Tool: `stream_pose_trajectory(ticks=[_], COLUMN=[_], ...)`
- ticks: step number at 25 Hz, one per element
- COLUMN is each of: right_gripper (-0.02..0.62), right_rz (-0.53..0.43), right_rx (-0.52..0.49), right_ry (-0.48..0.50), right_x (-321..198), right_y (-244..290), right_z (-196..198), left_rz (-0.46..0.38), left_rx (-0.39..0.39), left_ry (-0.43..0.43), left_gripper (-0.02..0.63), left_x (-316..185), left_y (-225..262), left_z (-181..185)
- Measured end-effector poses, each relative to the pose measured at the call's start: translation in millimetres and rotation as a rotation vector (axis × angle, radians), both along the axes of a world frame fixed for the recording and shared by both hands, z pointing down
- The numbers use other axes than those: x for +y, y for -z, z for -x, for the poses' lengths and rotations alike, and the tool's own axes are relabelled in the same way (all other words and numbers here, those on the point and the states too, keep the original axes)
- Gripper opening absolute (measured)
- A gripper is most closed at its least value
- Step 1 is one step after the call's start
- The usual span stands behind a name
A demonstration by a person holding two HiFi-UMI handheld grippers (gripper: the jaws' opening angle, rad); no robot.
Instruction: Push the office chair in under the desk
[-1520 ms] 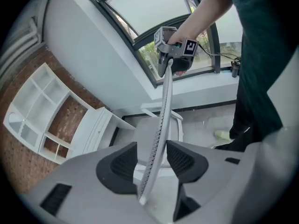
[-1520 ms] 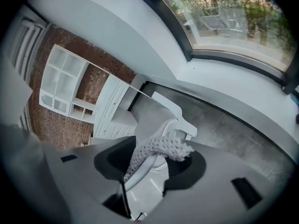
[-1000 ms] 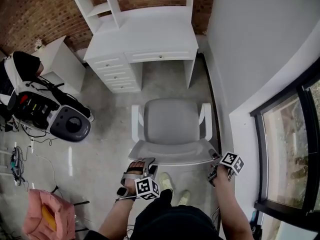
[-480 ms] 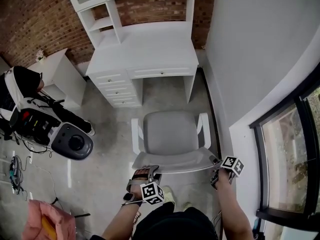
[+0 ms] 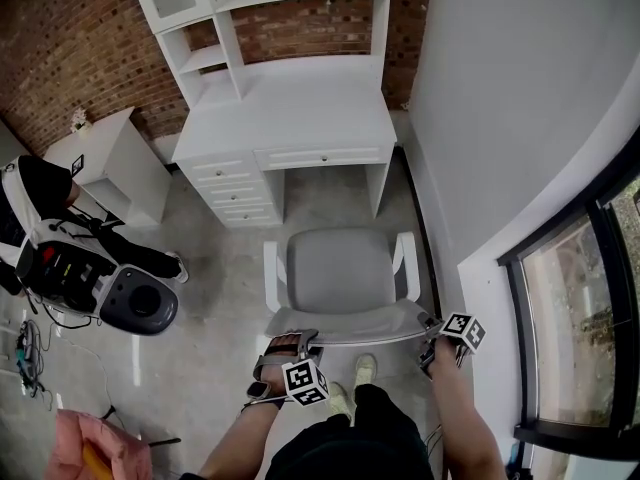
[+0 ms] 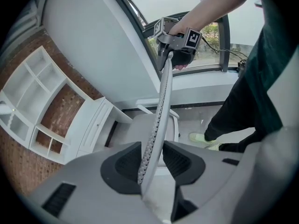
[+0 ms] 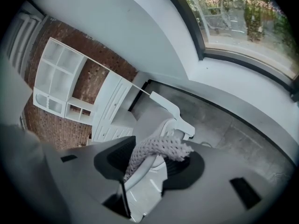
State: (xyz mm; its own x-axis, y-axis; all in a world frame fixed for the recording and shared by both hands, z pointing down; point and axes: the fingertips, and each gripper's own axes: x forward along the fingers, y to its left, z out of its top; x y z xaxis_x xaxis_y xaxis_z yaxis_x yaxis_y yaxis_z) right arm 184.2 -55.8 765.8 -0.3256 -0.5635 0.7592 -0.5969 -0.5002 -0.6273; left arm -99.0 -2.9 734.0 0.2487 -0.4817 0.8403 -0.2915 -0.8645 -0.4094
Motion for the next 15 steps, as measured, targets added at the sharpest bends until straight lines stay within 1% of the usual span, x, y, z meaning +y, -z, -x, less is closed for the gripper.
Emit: stream_pose_trajectory(ticks=[8, 15], right_gripper=[0.173, 0.178], right_rz=[-0.021, -0.012], right_rx=[-0.032, -0.04], right_ry=[-0.006, 0.034], right_x=[-45, -95], right_y=[-2, -3], right_z=[15, 32], left_rz=[0.027, 0.015], left_rx=[-0.013, -0.042], left_ry=[0.057, 0.096], left_gripper=[0.141, 0.144], left_x=[-45, -101], left_y=[-4, -5], left_z=[15, 32])
